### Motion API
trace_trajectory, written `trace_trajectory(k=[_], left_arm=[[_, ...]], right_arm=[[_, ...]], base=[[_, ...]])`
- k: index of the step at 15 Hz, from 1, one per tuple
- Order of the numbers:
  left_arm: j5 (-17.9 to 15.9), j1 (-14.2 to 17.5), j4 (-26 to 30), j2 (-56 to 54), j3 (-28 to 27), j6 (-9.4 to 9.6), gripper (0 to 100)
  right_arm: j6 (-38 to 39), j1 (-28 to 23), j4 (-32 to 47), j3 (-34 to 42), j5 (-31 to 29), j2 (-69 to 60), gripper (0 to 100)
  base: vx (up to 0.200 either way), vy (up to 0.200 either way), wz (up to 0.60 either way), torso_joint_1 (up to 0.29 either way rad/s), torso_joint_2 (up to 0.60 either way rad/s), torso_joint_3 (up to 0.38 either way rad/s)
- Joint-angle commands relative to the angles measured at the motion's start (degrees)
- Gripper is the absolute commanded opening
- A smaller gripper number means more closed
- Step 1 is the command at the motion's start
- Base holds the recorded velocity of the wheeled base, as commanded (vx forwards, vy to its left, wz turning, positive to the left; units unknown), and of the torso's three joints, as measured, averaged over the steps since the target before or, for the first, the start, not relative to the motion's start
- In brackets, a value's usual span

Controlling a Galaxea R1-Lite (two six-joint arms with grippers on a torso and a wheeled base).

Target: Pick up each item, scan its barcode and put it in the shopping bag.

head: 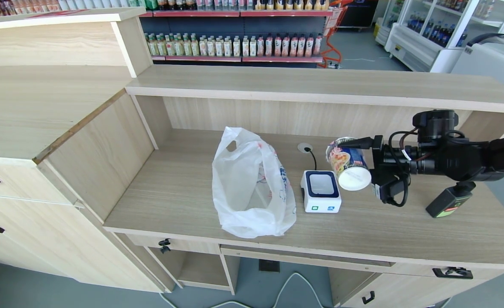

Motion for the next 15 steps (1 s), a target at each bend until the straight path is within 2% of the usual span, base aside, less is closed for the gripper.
trace_trajectory(k=[1, 10, 15], left_arm=[[0.04, 0.01, -0.01, 0.06, 0.00, -0.01, 100], [0.04, 0.01, -0.01, -0.02, 0.00, -0.01, 100], [0.04, 0.01, -0.01, -0.02, 0.00, -0.01, 100]], right_arm=[[-1.69, 0.29, -0.36, -0.39, 0.18, 0.53, 0], [-4.50, 1.17, -0.36, -2.59, 2.20, 4.31, 0], [-4.68, 2.22, -0.53, -7.07, 4.92, 7.92, 0]], base=[[0.000, 0.000, 0.00, 0.000, 0.00, 0.000], [0.000, 0.000, 0.00, 0.000, 0.00, 0.000], [0.000, 0.000, 0.00, 0.000, 0.00, 0.000]])
